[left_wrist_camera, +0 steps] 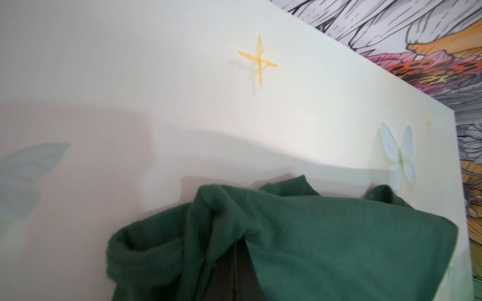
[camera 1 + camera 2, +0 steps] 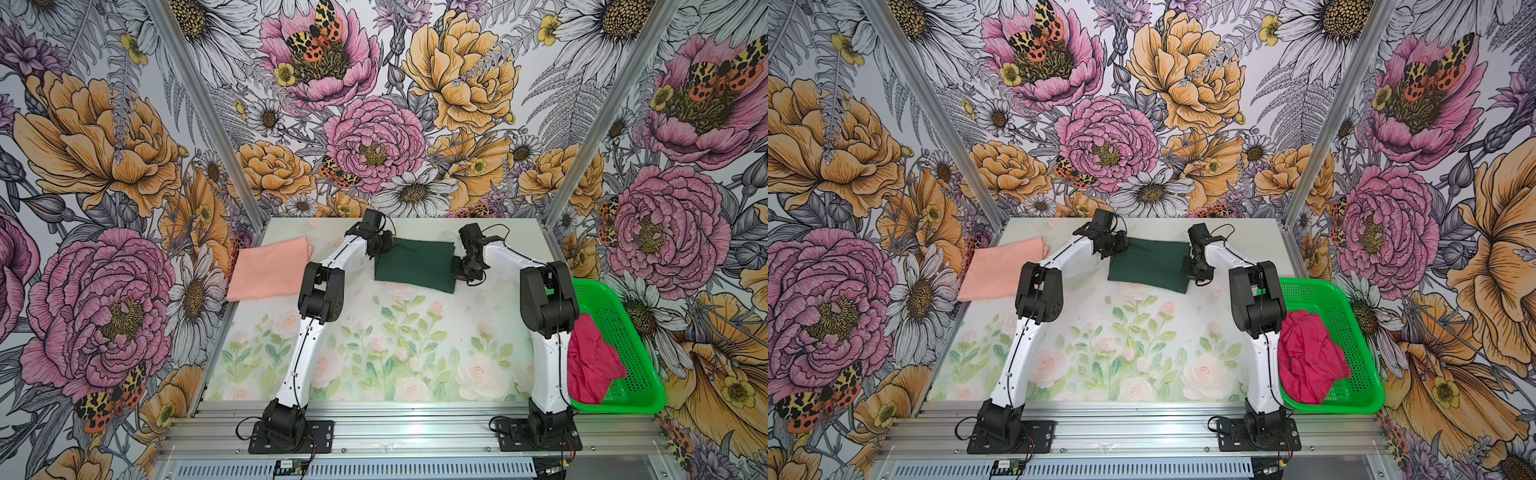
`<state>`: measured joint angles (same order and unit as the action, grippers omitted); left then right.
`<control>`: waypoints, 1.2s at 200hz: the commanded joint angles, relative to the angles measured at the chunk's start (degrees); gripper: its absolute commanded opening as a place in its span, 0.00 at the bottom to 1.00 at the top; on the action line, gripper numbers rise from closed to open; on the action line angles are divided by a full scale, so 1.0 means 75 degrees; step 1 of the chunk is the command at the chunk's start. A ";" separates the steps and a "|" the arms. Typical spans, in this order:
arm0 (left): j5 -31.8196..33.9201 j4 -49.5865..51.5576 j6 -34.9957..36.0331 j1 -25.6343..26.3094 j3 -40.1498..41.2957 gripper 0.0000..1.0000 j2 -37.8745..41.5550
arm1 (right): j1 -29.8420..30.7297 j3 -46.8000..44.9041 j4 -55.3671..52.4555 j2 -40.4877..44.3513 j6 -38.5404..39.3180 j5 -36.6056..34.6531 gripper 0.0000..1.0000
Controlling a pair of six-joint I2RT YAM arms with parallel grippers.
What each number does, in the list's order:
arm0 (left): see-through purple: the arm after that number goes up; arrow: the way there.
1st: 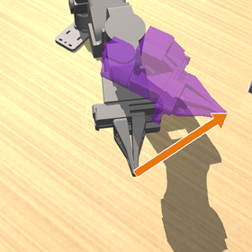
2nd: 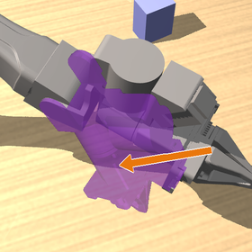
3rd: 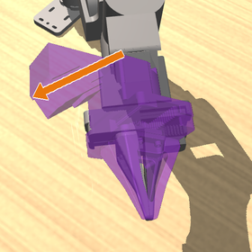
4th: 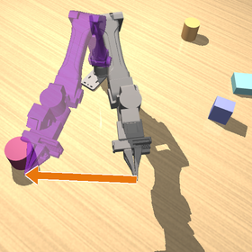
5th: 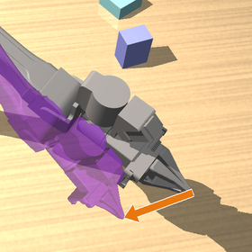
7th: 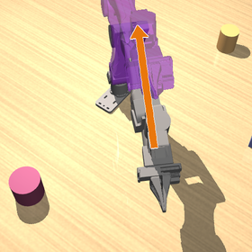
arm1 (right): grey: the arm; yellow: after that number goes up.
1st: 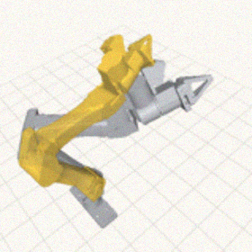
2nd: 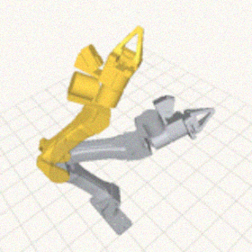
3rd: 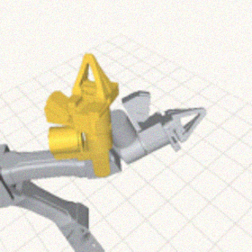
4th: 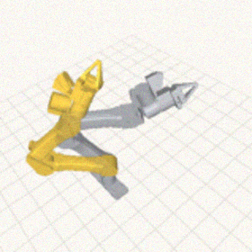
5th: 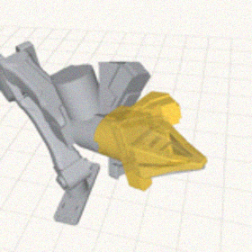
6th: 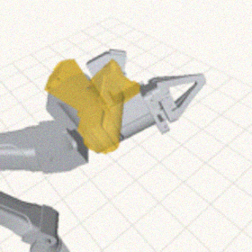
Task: Fold and stack t-shirts
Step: Smooth out the T-shirt at the center of the board.
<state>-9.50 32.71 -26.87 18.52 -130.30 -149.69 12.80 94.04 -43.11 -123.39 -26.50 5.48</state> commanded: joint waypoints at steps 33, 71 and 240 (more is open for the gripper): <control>0.2503 0.0652 0.1513 0.0597 0.0789 0.00 0.2010 | 0.0337 -0.0041 -0.0435 0.1332 0.0139 -0.0147 0.20; 0.1573 0.0631 0.1541 0.0987 0.1534 0.01 0.2786 | 0.0827 0.0302 -0.0427 0.0912 0.0292 0.0584 0.20; -0.0261 0.0545 0.0882 0.0897 0.6765 0.00 0.3353 | 0.0898 -0.0323 -0.0404 -0.0221 0.0357 0.0462 0.17</control>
<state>-13.47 29.04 -19.57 26.02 -86.91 -122.85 20.53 97.19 -42.50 -126.58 -24.82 12.29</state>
